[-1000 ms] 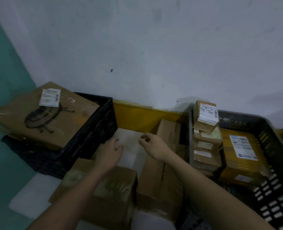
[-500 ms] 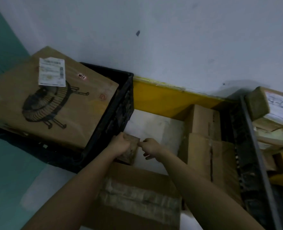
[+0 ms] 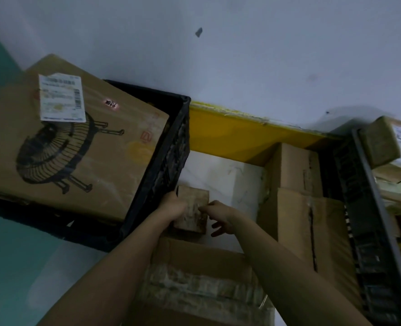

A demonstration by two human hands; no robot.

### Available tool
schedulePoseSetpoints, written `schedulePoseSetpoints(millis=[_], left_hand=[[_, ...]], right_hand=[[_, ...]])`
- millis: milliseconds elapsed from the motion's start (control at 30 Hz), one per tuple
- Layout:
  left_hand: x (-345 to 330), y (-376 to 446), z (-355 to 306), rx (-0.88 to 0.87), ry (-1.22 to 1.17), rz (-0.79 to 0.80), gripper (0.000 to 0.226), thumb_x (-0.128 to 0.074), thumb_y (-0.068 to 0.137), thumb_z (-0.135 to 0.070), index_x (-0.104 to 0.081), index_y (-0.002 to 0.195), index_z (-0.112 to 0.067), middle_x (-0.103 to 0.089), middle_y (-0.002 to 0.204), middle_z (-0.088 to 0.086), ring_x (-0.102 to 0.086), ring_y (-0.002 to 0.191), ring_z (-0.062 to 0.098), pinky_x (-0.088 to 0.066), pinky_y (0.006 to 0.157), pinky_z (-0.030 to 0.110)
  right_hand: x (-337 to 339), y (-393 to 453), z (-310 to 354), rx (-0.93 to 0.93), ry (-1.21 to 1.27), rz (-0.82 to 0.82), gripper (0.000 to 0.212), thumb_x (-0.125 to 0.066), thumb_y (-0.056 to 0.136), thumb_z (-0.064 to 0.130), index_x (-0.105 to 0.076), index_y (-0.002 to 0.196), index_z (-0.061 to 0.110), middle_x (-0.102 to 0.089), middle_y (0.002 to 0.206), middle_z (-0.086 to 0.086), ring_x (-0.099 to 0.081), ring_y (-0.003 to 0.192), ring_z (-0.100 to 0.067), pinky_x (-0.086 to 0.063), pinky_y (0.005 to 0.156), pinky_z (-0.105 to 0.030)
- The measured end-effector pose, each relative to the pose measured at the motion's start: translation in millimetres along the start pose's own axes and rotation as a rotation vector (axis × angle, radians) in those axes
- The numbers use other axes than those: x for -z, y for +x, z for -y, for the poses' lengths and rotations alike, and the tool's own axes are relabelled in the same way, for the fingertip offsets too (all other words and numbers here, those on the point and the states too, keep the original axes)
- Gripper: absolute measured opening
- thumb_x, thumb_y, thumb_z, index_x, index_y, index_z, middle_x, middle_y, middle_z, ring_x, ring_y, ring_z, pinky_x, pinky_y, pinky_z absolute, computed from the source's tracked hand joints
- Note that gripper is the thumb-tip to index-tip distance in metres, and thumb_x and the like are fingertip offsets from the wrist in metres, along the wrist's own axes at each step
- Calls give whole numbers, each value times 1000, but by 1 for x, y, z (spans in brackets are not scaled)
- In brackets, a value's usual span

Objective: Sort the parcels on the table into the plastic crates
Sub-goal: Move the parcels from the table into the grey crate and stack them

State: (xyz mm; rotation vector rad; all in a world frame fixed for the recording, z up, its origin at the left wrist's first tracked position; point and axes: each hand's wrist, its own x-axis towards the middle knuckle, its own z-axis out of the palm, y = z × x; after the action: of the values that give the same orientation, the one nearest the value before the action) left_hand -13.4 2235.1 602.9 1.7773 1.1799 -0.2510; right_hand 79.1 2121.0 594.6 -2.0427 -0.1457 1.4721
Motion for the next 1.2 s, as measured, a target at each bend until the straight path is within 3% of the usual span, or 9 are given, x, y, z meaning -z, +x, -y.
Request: schedulePoseSetpoints(millis=[133,233,333,433,633,767,867,1033,1200], left_hand=[[-6,-13,-6,-93,-234,-42,19,-54,91,-2,-68,101,-10,-70,107,16,-66,92,29,-56,77,40],[-6,-31,-29,-219,-366,-53,34,-58,94,-7,-56,124,-23,-58,114,-1,-59,95,15,-50,66,27],[-7,-51,-57,-353,-517,-62,44,-62,93,-10,-42,127,-28,-54,118,-3,-58,99,12,-51,74,29],[-10,-70,-78,-428,-548,-105,42,-59,97,-31,-40,134,-28,-51,129,-4,-57,106,12,-49,83,31],[-11,-101,-90,-476,-675,-37,61,-16,103,-56,-44,147,-25,-55,120,-13,-55,93,-8,-43,72,18],[-16,-119,-99,-544,-718,-28,53,-19,104,-53,-58,129,-27,-63,110,-19,-58,100,-10,-47,80,18],[-19,-127,-98,-476,-780,22,50,-22,99,-64,-57,123,-38,-57,128,-19,-49,118,0,-32,104,43],[-27,-146,-106,-432,-1029,90,36,-49,98,-52,-59,126,-31,-59,124,-14,-55,115,14,-53,87,55],[-36,-167,-118,-541,-1001,-57,39,-64,94,-12,-59,131,-24,-71,104,-5,-64,100,10,-58,81,51]], right_hand=[[11,-14,-6,162,244,-106,52,-57,100,32,-29,142,22,-54,123,-8,-56,105,-27,-52,86,-51],[21,-27,-8,300,380,-227,40,-55,101,24,-34,135,25,-58,114,-5,-54,84,-11,-51,93,-53],[30,-46,-4,406,523,-235,33,-56,100,31,-36,127,31,-59,126,-4,-59,96,-14,-51,93,-53],[44,-66,2,480,659,-222,33,-52,98,50,-39,122,31,-59,117,5,-59,105,-19,-50,95,-55],[81,-97,-3,514,668,-163,78,-31,85,83,-34,143,30,-50,135,-4,-58,107,-28,-54,74,-48],[91,-121,-9,621,705,-152,51,-53,98,51,-32,141,34,-51,131,-3,-59,109,-24,-56,83,-50],[101,-129,-20,795,704,-206,57,-70,91,17,-39,138,30,-56,133,-3,-59,114,-20,-56,89,-46],[121,-145,-33,1032,451,-288,77,-71,74,-20,-37,133,17,-49,130,7,-48,127,-16,-52,100,-36],[128,-164,-43,1099,329,-268,80,-73,74,-16,-31,134,15,-47,131,7,-47,130,-12,-56,93,-29]])
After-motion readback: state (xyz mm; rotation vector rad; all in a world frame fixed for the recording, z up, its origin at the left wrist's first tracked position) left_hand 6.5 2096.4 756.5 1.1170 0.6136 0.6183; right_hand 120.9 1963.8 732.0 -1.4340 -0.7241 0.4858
